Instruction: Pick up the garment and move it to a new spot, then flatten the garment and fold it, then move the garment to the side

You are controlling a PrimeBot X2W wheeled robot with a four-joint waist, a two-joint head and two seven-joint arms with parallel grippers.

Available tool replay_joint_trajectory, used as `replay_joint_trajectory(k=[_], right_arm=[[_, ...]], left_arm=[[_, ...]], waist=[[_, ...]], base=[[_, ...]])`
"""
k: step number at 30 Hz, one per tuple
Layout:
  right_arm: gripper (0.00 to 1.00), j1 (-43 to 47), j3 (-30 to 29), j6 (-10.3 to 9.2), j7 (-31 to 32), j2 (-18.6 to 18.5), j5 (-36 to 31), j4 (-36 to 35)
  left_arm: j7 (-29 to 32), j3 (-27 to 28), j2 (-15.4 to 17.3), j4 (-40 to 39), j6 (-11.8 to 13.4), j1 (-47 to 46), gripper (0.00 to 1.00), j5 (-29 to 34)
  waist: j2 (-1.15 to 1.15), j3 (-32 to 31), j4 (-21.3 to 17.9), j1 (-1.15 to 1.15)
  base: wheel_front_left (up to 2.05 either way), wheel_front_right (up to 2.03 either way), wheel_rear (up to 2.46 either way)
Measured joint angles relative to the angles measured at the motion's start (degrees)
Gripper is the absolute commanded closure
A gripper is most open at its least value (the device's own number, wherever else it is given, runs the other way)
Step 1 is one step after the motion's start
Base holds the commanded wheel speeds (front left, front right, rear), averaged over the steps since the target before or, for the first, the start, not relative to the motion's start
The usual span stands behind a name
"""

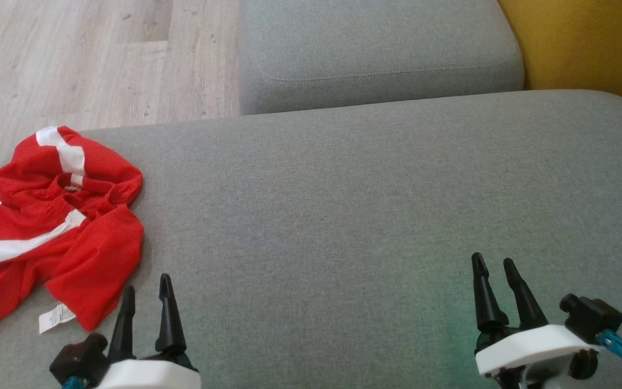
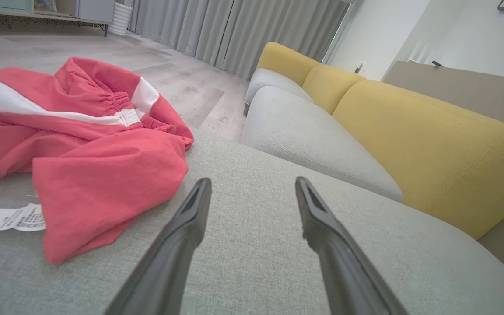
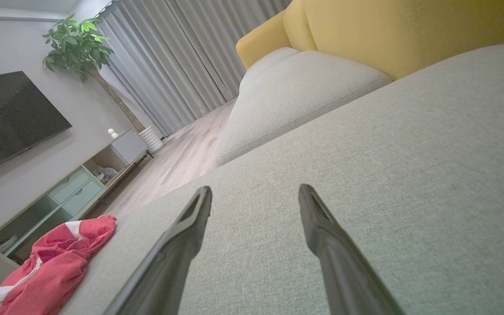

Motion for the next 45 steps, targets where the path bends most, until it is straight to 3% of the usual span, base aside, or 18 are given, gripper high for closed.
replay_joint_trajectory(k=[19, 36, 45], right_arm=[[0.0, 1.06, 1.86, 0.0, -3.08, -0.02, -13.16, 1.1], [0.0, 1.07, 2.16, 0.0, -5.7, -0.03, -25.2, 2.57], [0.0, 1.07, 1.15, 0.0, -6.17, -0.04, -27.38, 3.25]], left_arm=[[-3.2, -0.92, -0.08, 1.55, 0.08, 0.71, 0.0, 12.83], [-5.73, -1.18, -0.09, 2.69, 3.07, 1.89, 0.0, 22.85], [-5.98, -1.56, -0.09, 3.15, 3.39, 1.96, 0.0, 23.82]], waist=[[0.0, -0.13, -0.37, 0.0], [0.0, -0.01, -0.8, 0.0], [0.0, 0.31, -0.74, 0.0]], base=[[0.0, 0.0, 0.0], [0.0, 0.0, 0.0], [0.0, 0.0, 0.0]])
